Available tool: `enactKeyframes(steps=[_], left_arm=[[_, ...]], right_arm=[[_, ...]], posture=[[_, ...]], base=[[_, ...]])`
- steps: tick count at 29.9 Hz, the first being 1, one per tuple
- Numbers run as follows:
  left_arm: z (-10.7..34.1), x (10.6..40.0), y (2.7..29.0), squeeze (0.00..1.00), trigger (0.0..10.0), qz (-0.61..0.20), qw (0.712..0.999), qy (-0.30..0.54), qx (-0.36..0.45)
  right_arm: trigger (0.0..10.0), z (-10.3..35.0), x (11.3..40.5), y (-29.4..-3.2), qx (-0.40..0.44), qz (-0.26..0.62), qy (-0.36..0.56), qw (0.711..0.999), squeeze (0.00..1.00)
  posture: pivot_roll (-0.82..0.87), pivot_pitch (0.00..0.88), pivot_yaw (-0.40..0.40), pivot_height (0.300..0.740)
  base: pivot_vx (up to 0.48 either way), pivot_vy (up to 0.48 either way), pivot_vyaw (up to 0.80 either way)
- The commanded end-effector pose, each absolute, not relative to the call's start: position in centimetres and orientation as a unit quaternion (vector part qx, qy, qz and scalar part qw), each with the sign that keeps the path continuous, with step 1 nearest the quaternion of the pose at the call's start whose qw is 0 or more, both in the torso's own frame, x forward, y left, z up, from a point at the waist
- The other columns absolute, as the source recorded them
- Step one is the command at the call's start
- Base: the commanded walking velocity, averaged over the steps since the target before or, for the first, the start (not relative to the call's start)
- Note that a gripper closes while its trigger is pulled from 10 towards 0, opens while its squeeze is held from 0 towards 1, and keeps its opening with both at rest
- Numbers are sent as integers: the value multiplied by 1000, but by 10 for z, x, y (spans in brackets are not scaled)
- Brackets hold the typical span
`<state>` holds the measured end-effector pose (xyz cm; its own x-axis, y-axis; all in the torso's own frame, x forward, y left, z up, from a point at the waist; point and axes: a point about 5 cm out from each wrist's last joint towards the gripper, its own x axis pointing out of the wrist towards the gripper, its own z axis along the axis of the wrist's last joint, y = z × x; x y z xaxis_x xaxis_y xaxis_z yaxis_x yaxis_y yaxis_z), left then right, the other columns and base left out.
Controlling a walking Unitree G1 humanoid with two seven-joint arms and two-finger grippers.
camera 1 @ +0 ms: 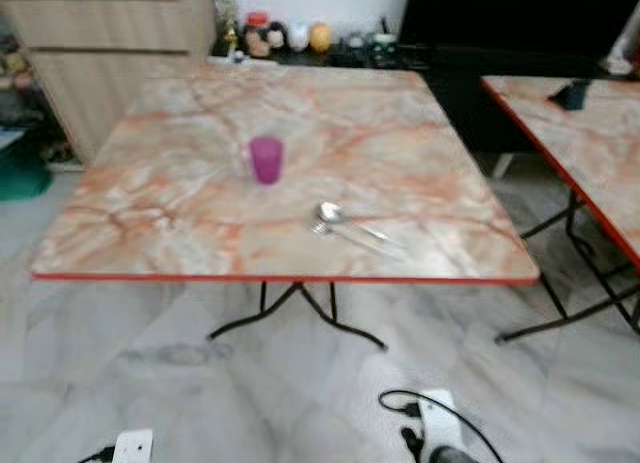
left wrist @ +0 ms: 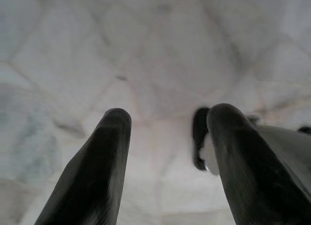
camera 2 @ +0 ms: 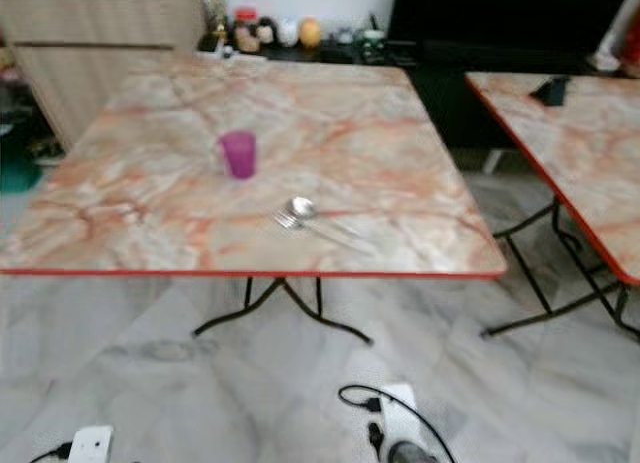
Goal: Setting the table
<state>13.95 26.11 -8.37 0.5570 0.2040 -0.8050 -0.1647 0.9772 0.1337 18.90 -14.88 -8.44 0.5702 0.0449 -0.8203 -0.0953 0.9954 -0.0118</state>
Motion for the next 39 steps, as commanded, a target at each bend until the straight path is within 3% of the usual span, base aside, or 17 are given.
enactKeyframes(steps=[1,39], left_arm=[[-86,140,254,0,10000,90,881,463,27],[-85,151,242,0,10000,75,887,455,24]], right_arm=[[10000,-86,185,-162,-38,27,467,883,0],[10000,-85,186,-162,-34,18,463,886,0]], posture=[[40,0,-42,740],[34,0,-41,740]], base=[[0,0,0],[0,0,0]])
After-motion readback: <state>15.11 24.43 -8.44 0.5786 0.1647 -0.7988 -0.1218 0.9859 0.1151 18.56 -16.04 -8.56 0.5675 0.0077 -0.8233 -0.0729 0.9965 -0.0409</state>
